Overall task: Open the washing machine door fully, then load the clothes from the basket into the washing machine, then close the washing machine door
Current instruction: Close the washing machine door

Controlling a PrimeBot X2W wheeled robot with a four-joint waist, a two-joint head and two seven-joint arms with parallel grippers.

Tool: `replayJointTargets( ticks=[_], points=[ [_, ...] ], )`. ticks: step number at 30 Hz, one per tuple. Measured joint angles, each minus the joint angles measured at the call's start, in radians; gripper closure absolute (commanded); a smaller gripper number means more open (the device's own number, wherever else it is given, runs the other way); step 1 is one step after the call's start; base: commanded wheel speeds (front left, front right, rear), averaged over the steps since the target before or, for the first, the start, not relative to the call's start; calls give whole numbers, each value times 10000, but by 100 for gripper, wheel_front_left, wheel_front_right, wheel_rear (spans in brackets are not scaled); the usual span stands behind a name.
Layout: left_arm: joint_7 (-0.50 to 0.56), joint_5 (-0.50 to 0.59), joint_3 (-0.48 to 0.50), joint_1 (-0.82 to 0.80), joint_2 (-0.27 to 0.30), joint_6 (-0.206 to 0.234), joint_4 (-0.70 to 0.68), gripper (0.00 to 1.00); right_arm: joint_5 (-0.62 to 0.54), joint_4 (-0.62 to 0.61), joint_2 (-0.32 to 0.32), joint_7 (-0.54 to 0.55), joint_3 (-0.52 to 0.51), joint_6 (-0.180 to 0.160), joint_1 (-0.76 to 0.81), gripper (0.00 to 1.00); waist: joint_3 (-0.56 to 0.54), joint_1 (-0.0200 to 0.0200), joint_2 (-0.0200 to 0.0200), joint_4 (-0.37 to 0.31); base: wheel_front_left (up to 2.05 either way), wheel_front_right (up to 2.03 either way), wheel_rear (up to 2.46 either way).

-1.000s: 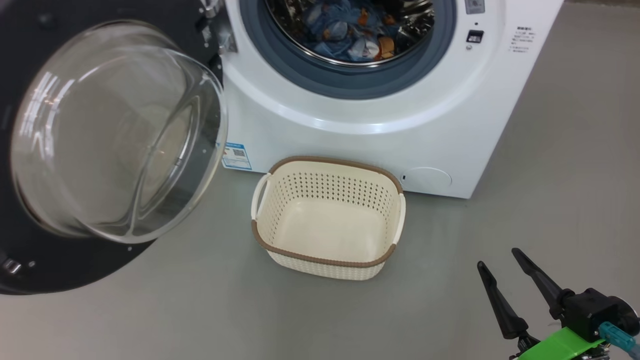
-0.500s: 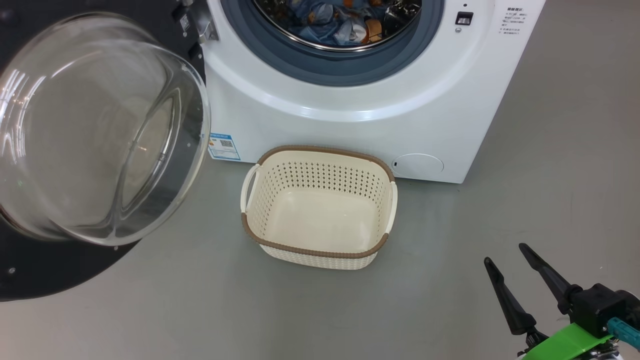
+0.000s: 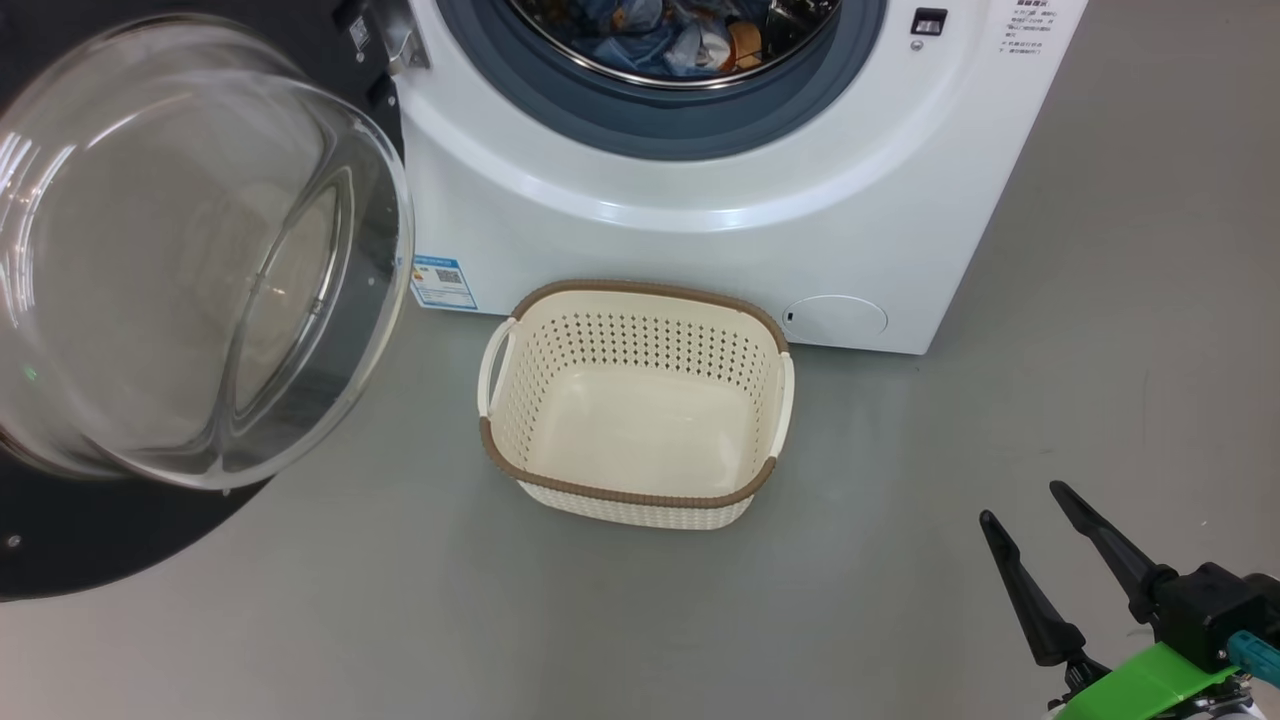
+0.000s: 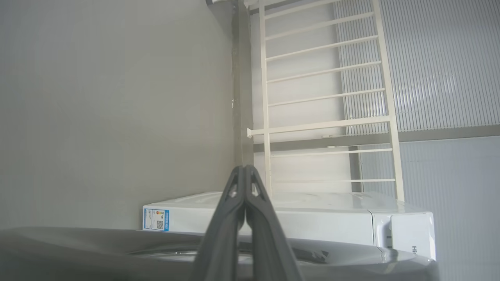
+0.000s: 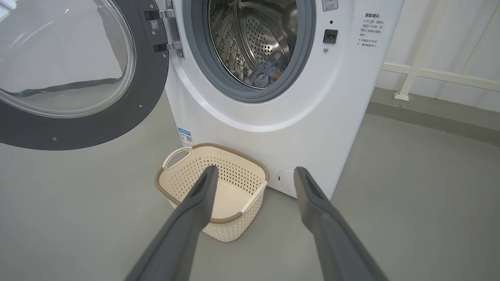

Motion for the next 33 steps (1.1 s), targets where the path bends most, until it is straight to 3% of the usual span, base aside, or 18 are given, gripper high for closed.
replayJointTargets(
  ticks=[15,33],
  points=[
    [2892,-882,-516,420,-100,278,-750,100,0,-27,-63,0,2,0,-1,0,56,0,0,174,0,0,0],
    [4840,-1266,-1254,1392,-974,589,-2483,100,0,-125,-63,0,-130,0,-114,0,245,0,0,551,0,0,0]
  ],
)
